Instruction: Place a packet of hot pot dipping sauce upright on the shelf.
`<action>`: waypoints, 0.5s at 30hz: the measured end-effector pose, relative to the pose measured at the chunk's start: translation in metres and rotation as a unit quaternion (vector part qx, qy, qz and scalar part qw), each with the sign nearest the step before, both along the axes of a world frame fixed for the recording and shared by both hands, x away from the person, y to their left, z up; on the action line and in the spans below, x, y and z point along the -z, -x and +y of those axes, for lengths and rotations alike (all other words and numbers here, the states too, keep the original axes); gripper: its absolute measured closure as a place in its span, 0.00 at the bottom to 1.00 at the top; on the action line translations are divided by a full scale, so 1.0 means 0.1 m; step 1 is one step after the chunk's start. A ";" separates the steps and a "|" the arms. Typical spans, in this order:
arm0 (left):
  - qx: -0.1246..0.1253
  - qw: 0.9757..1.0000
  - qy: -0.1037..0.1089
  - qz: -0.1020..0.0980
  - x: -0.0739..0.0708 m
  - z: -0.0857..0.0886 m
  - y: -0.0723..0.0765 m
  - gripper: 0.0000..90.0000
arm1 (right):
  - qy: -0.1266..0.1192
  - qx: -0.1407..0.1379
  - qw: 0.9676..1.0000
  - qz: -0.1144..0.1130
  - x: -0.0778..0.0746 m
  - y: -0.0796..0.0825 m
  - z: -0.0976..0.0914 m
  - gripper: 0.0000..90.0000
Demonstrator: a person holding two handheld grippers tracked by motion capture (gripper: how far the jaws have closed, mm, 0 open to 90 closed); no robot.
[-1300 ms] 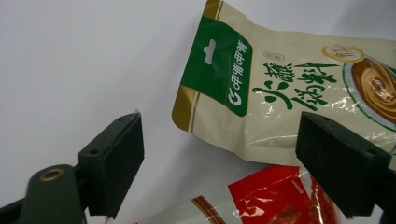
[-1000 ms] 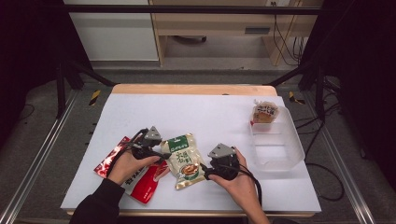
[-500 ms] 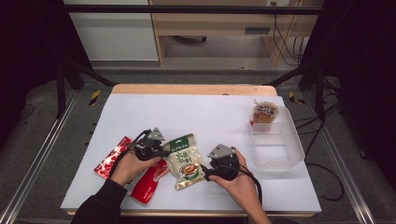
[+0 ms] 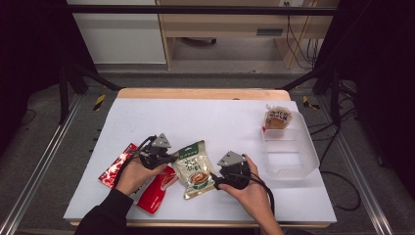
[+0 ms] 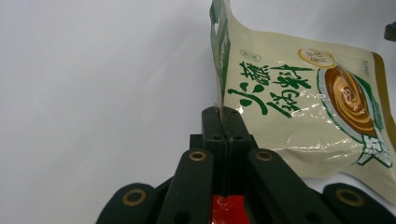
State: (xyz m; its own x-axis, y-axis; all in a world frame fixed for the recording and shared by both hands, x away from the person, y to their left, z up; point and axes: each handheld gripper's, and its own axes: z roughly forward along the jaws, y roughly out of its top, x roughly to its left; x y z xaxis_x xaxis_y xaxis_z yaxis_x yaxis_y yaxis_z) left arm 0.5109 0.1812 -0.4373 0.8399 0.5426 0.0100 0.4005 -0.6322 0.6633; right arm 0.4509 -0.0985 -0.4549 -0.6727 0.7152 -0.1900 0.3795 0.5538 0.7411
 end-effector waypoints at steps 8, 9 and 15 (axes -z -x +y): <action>0.010 1.000 0.017 -0.009 -0.12 0.05 0.03 1.00 | 0.002 0.006 1.000 0.006 0.00 -0.01 -0.01 0.19; 0.011 1.000 0.021 -0.011 -0.14 0.06 0.04 1.00 | 0.001 0.005 1.000 0.006 0.00 -0.01 -0.02 0.19; 0.016 0.999 0.034 -0.029 -0.32 0.12 0.09 1.00 | 0.001 -0.003 1.000 0.005 -0.02 -0.01 -0.03 0.17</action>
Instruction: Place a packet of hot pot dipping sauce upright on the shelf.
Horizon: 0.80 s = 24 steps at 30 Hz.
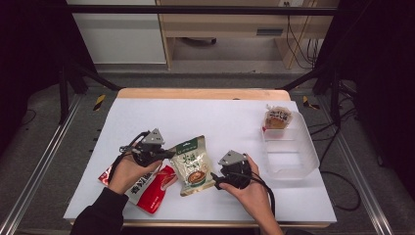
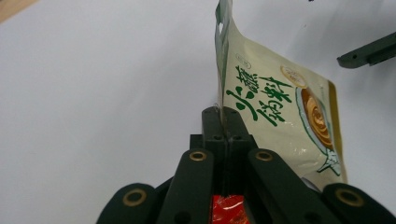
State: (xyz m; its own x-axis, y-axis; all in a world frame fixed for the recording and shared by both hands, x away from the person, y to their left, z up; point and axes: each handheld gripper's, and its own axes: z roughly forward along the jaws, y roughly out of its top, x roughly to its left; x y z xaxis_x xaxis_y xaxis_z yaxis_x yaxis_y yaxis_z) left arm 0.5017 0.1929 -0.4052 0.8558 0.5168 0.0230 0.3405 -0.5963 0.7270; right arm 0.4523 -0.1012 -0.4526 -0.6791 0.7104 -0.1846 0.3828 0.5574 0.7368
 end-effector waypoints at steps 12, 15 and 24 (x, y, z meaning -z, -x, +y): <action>0.030 0.999 -0.004 -0.038 -0.28 -0.04 0.15 1.00 | 0.004 -0.017 1.000 -0.001 -0.05 0.03 0.03 0.15; 0.035 0.999 0.000 -0.041 -0.32 -0.05 0.18 1.00 | 0.000 -0.020 1.000 -0.001 -0.06 0.04 0.03 0.15; 0.046 0.998 -0.001 -0.050 -0.38 -0.07 0.22 1.00 | -0.005 -0.032 0.999 0.004 -0.16 0.05 0.05 0.16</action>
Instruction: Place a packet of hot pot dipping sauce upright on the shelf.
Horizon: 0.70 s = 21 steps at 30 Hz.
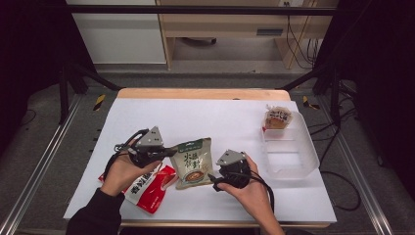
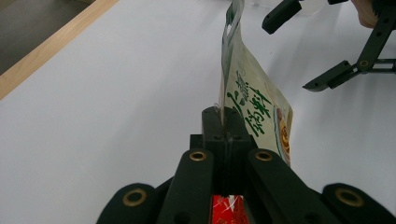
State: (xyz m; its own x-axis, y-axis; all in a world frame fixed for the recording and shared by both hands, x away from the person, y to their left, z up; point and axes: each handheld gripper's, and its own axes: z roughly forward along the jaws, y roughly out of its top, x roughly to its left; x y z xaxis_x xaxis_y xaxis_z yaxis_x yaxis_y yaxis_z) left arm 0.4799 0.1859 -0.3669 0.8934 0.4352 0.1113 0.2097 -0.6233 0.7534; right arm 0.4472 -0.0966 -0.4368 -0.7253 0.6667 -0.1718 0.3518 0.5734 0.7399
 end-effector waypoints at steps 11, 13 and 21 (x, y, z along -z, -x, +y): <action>0.013 1.000 -0.001 -0.004 -0.06 -0.04 0.03 1.00 | 0.061 -0.044 0.997 0.011 -0.28 -0.04 -0.04 0.14; 0.016 1.000 -0.003 -0.007 -0.07 -0.05 0.04 1.00 | 0.078 -0.049 0.996 0.011 -0.35 -0.04 -0.02 0.15; 0.026 1.000 -0.005 -0.014 -0.11 -0.07 0.07 1.00 | 0.102 -0.062 0.993 0.006 -0.67 -0.16 -0.05 0.27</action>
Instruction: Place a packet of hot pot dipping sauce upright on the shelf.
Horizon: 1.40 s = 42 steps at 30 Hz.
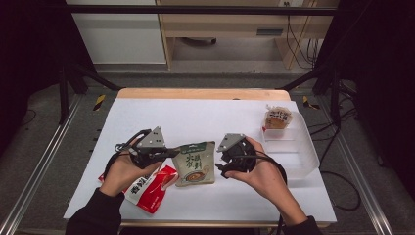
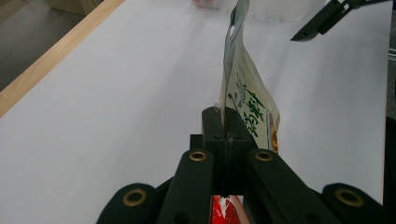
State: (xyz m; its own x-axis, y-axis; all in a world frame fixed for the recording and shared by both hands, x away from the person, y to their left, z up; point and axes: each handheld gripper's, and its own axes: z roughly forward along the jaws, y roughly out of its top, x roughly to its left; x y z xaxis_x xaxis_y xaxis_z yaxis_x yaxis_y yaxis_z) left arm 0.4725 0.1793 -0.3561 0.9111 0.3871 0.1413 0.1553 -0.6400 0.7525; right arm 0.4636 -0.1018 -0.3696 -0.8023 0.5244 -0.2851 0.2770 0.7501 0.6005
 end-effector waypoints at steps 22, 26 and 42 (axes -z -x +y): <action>0.008 1.000 -0.002 -0.008 -0.03 -0.01 0.02 1.00 | 0.061 -0.089 0.994 0.003 -0.40 -0.17 0.29 0.28; 0.010 1.000 -0.003 -0.010 -0.04 -0.01 0.03 1.00 | 0.068 -0.101 0.992 0.013 -0.39 -0.17 0.35 0.34; 0.019 1.000 -0.004 -0.017 -0.06 -0.04 0.05 1.00 | 0.084 -0.127 0.987 0.056 -0.37 -0.22 0.45 0.62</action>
State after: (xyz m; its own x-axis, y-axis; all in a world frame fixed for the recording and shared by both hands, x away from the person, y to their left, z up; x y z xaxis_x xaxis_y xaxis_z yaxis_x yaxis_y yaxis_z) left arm 0.4672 0.1756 -0.3502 0.9197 0.3517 0.1747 0.1063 -0.6512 0.7514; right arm 0.4854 -0.0571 -0.3331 -0.9329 0.2553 -0.2539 0.1244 0.8904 0.4379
